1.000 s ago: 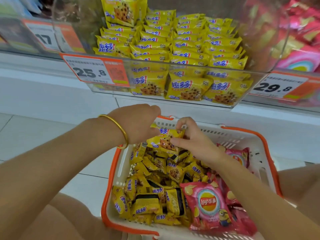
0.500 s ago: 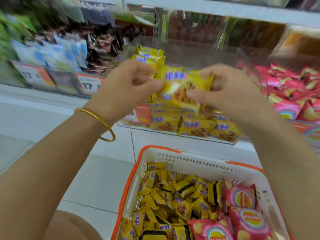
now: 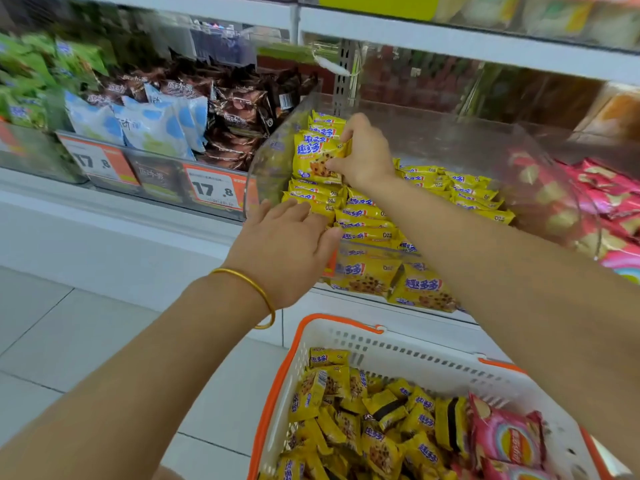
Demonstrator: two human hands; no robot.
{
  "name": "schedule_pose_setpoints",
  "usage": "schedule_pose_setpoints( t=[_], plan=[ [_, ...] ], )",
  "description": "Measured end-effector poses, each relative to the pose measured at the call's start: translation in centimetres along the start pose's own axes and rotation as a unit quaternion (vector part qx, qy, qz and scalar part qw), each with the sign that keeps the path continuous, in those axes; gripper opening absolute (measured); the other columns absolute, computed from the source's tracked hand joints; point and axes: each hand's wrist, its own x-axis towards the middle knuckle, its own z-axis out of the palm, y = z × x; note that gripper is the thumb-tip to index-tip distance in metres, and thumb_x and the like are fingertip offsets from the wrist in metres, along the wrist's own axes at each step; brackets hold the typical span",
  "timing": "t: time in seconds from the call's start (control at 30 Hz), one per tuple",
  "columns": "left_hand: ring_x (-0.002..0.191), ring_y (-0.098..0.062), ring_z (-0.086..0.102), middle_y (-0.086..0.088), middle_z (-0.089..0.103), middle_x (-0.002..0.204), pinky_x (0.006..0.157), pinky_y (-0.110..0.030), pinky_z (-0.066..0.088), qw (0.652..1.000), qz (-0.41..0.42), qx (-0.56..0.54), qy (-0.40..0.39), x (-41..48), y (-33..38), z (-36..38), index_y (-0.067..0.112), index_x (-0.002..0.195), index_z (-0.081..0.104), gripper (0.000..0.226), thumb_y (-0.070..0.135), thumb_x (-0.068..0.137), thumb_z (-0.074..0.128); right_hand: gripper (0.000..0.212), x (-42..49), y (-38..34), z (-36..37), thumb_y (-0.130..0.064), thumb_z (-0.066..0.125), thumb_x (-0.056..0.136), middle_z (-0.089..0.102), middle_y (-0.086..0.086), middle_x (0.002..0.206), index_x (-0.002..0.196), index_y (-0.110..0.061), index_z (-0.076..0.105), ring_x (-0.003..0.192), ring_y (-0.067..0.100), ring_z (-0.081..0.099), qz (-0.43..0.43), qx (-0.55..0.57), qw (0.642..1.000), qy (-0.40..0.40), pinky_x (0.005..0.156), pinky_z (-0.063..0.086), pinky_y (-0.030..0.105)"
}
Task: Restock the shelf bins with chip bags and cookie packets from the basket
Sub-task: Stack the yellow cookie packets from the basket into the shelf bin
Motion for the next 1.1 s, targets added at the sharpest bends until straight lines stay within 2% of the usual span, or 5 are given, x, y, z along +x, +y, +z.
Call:
schedule_pose_setpoints(
  t=[0.47,0.7,0.8,0.93,1.1],
  plan=[
    [0.125,-0.020,0.042,0.002,0.055,0.126,0.109,-0.040,0.025,0.999,0.015,-0.040,0.005,-0.1,-0.1,-0.3,0.024,0.123,0.056,0.085,0.059,0.076,-0.005,0.039,-0.8,0.2,-1.2,-0.017,0.077,0.077,0.042,0.003,0.101,0.103,-0.017,0.047,0.071,0.012,0.044,-0.001,0.011,0.999,-0.039,0.062,0.036,0.026],
    [0.087,-0.024,0.056,-0.002,0.064,0.094,0.073,-0.036,0.044,0.963,0.157,-0.140,0.170,-2.6,2.2,-2.2,0.011,0.100,0.066,0.033,0.030,0.092,0.040,0.022,-11.3,-2.0,-9.0,-0.007,0.068,0.081,0.056,0.002,0.078,0.082,-0.022,0.052,0.063,0.016,0.062,-0.061,0.215,0.975,-0.005,0.051,0.051,0.032],
    [0.093,-0.022,0.060,0.002,0.064,0.099,0.064,-0.033,0.049,0.981,0.171,-0.079,0.039,-5.0,3.3,-0.5,0.021,0.105,0.064,0.032,0.036,0.090,0.039,0.017,-19.1,0.3,-9.1,-0.001,0.065,0.085,0.057,-0.001,0.064,0.081,-0.015,0.056,0.050,0.018,0.063,-0.024,0.289,0.951,-0.105,0.040,0.047,0.031],
    [0.116,-0.014,0.048,0.009,0.052,0.123,0.087,-0.036,0.048,0.958,0.145,0.088,-0.231,-6.6,3.6,2.8,0.032,0.124,0.050,0.035,0.044,0.097,0.031,0.003,-25.1,7.4,-0.1,-0.012,0.061,0.091,0.060,0.000,0.080,0.089,-0.014,0.058,0.062,0.012,0.063,0.144,0.142,0.925,-0.322,0.050,0.049,0.025],
    [0.116,-0.016,0.049,0.006,0.052,0.126,0.090,-0.037,0.047,0.947,0.118,0.091,-0.285,-6.4,4.2,4.0,0.030,0.127,0.049,0.037,0.045,0.098,0.032,0.024,-29.6,14.5,11.1,-0.027,0.057,0.093,0.060,0.010,0.106,0.104,-0.006,0.053,0.090,0.021,0.058,0.220,-0.031,0.887,-0.405,0.077,0.048,0.033]
  ],
)
